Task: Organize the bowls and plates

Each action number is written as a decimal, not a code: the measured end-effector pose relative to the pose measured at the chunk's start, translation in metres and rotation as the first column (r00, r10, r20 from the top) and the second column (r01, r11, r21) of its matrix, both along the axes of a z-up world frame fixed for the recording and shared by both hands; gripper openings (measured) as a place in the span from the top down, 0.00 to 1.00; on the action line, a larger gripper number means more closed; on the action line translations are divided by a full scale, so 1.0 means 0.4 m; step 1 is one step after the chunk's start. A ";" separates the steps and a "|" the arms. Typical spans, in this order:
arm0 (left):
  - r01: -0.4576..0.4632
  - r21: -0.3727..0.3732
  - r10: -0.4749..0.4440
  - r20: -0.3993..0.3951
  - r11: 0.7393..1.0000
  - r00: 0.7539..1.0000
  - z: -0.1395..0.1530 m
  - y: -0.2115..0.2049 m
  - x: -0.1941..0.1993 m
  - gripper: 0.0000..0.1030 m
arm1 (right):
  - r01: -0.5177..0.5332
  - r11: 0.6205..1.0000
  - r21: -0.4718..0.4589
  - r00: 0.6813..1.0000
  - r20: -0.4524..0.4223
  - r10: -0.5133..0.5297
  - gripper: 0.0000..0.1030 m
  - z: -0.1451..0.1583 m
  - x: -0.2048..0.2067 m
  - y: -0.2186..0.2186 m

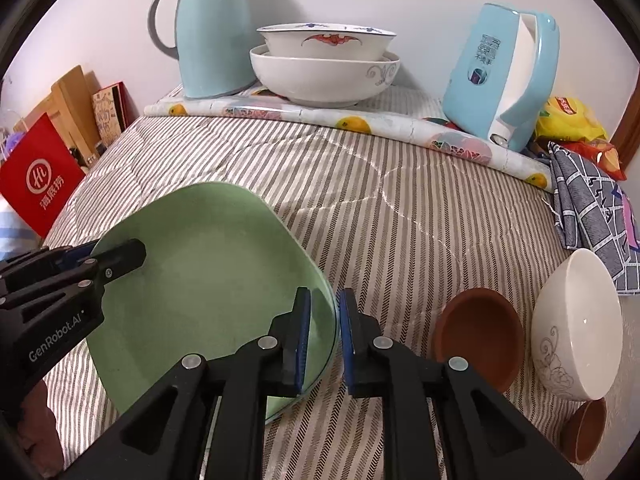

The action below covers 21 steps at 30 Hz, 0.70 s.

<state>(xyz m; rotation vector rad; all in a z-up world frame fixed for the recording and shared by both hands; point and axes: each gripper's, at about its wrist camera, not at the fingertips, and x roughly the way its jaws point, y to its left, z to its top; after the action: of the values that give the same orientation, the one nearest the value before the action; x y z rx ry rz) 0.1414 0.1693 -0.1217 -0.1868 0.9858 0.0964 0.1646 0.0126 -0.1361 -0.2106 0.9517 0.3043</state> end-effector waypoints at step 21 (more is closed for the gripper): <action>0.059 0.017 -0.060 0.100 0.998 0.993 0.128 -0.123 -0.028 0.58 | 0.102 0.992 0.076 0.989 0.096 -0.109 0.49 0.130 -0.079 -0.193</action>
<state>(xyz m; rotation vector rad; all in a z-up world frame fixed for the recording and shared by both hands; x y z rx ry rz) 0.1303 0.1200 -0.0706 -0.1483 0.8891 0.0388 0.1332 -0.0647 -0.0843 -0.1093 0.8483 0.2274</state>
